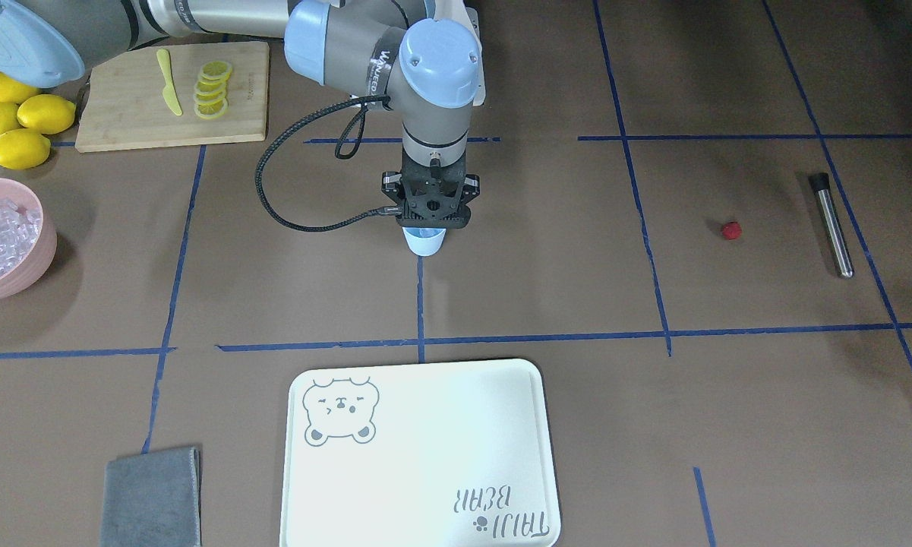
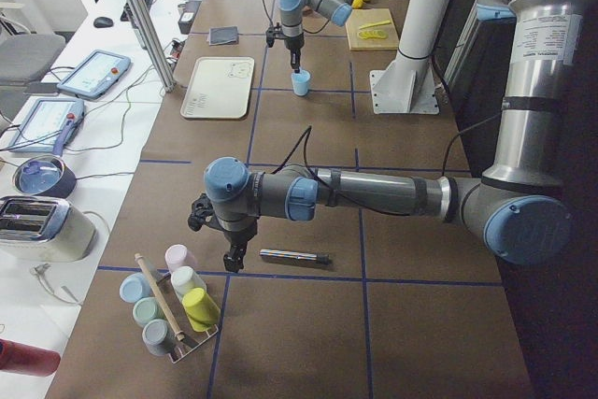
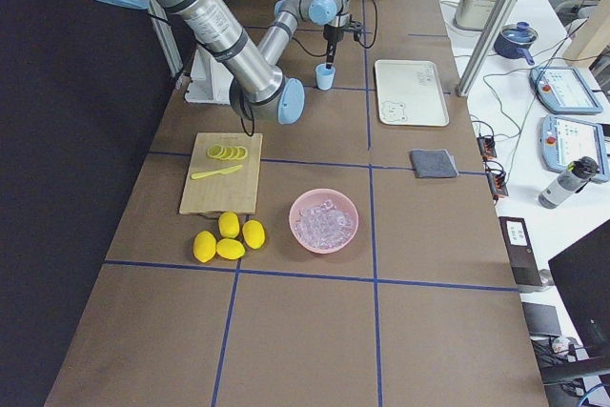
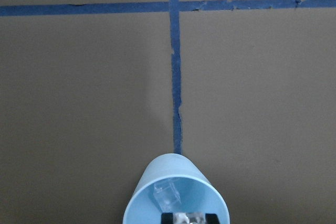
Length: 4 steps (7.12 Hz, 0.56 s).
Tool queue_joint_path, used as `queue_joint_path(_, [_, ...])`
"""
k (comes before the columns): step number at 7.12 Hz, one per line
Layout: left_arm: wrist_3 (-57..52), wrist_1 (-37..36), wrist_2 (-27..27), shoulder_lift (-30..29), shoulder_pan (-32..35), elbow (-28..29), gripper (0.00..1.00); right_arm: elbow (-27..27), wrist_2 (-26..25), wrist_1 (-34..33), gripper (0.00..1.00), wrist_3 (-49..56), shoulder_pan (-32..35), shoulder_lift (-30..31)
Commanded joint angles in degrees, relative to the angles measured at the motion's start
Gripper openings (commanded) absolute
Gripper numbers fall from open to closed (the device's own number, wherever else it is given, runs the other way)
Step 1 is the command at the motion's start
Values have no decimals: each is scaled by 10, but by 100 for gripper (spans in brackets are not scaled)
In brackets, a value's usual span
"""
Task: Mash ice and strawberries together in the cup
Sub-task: 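Open the right gripper to drop the ice cube into the cup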
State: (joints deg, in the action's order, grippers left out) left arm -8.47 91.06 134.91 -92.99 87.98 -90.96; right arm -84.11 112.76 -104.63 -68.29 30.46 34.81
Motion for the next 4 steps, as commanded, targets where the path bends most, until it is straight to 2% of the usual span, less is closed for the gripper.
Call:
queue_joint_path(1, [0,0,0,0,0,-1,100,-2,1,0,5,0,0,2])
queue_joint_path(2, [0,0,0,0,0,0,100,-2,0,0,15,0,-3,2])
queue_joint_path(4, [0,0,0,0,0,0,100,-3,-1,2,59,0,-7,2])
